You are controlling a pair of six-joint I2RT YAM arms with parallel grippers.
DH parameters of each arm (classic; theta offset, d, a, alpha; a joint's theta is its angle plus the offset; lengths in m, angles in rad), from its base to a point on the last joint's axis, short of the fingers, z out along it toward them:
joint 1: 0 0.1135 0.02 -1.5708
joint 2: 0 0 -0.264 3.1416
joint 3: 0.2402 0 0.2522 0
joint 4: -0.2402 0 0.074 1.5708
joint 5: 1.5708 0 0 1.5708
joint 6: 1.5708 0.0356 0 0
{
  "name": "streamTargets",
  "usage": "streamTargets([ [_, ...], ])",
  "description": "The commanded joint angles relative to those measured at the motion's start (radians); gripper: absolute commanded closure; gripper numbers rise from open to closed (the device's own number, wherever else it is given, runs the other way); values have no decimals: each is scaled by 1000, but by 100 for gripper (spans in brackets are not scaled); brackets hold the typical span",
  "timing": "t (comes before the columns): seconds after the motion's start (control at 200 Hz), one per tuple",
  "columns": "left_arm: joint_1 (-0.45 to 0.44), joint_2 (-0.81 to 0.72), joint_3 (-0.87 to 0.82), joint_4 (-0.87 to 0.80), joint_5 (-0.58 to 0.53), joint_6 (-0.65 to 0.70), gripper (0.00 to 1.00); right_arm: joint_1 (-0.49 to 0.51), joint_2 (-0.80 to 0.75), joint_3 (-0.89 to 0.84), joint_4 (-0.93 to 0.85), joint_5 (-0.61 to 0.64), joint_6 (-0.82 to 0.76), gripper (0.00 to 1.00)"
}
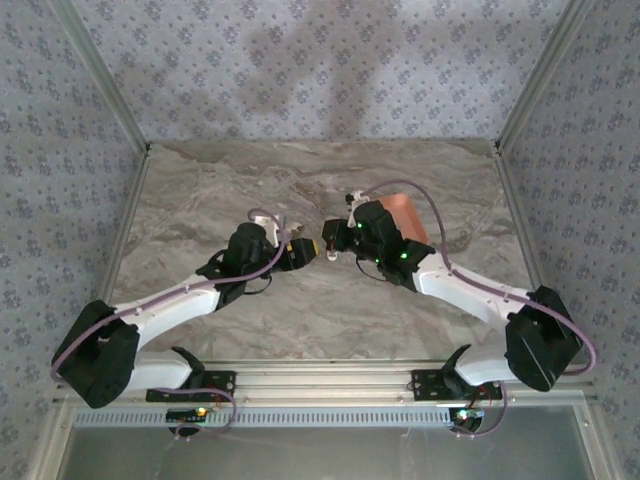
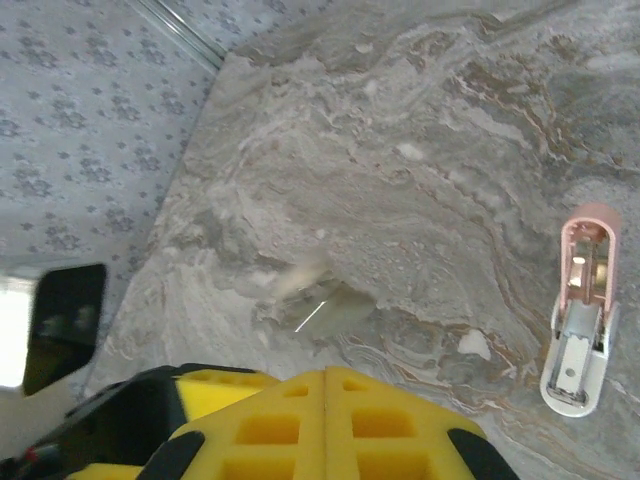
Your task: Load the staples into the stapler
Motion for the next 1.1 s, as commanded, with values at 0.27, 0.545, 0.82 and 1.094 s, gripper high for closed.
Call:
streamTargets([
  [0.27,48,-34,2,-120,-62,-64,31,6,-63,-19,-53,6,1,100],
  [0.545,172,26,259,-646,-93,166,27,2,-69,-2,-198,21,-45,67],
  [0.82,167,315,645,-1050,-149,547,33,-16,-100,-16,-264,11,-81,62],
  [1.094,147,609,930,-1213,-233,703,37,-41,-172,-86,-264,28,-118,61],
])
